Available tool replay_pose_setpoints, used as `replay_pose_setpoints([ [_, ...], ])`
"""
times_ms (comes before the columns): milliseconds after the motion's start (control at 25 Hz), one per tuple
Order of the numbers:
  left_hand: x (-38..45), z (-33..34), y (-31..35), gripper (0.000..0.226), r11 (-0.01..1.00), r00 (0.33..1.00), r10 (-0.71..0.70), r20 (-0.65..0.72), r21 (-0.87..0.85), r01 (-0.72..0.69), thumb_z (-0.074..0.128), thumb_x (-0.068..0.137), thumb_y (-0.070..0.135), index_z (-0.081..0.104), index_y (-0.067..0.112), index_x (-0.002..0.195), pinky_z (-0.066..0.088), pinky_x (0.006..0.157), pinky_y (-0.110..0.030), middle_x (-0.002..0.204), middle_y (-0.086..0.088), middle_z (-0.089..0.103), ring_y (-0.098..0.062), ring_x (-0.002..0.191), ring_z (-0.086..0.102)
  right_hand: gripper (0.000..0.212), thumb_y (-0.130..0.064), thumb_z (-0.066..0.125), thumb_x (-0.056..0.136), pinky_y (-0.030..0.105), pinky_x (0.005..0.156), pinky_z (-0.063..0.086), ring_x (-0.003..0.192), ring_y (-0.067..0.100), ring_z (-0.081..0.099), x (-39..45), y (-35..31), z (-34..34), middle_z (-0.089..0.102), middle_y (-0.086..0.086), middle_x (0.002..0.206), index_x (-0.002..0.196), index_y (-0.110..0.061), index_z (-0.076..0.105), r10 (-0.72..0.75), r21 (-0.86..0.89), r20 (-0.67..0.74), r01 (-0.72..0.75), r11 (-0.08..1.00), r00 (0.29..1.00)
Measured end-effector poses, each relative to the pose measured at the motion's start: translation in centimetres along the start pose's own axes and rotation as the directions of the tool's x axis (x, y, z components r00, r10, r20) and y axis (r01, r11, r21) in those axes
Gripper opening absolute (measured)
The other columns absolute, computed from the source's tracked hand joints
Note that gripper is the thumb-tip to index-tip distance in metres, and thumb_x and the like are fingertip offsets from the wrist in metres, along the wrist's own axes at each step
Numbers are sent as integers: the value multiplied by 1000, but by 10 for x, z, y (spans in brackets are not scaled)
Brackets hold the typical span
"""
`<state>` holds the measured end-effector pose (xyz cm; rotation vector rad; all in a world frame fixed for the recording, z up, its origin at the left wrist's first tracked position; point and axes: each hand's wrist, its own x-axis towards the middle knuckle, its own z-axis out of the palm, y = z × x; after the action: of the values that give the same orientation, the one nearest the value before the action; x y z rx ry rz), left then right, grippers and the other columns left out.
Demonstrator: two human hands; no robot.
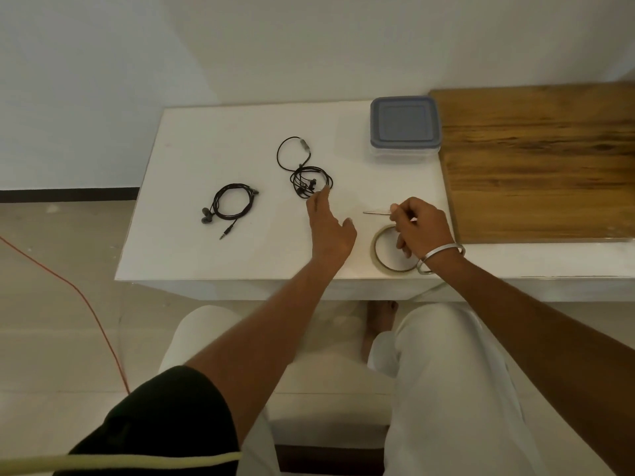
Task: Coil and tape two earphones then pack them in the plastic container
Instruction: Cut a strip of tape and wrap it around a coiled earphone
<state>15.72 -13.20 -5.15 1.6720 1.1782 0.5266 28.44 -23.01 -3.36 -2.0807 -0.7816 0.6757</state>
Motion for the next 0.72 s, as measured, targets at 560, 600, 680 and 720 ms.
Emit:
replay_pose_setpoints([
  [560, -4, -69, -9, 73, 964, 995, 66, 70, -261, -46, 45, 81, -5, 40, 32, 143, 51, 83, -38, 116, 9, 65, -20, 92, 58, 25, -22, 47, 96, 32, 64, 59, 74, 19, 64, 25, -71, 68, 64, 6, 98, 114, -11, 62, 14, 182, 125, -36, 983, 992],
  [600, -4, -73, -10, 74, 963, 995, 72, 75, -264, -50, 45, 81, -7, 39, 31, 144, 51, 84, -37, 115, 7, 66, -19, 93, 58, 26, -24, 47, 96, 32, 66, 59, 77, 19, 65, 25, -75, 71, 65, 4, 99, 113, -12, 63, 7, 178, 164, -37, 983, 986],
  [680, -3, -82, -12, 75, 962, 993, 89, 83, -265, -64, 45, 82, -9, 37, 30, 146, 50, 88, -40, 112, 4, 68, -10, 89, 59, 27, -28, 48, 96, 32, 68, 59, 78, 18, 65, 26, -82, 77, 67, 3, 96, 109, -12, 66, 9, 186, 216, -50, 981, 976],
  [720, -2, -86, -13, 76, 962, 991, 97, 88, -264, -70, 45, 82, -9, 36, 31, 146, 49, 91, -42, 109, 5, 69, -7, 86, 59, 27, -30, 49, 95, 31, 68, 59, 77, 17, 65, 27, -86, 80, 68, 3, 94, 107, -12, 67, 24, 208, 239, -76, 975, 971],
])
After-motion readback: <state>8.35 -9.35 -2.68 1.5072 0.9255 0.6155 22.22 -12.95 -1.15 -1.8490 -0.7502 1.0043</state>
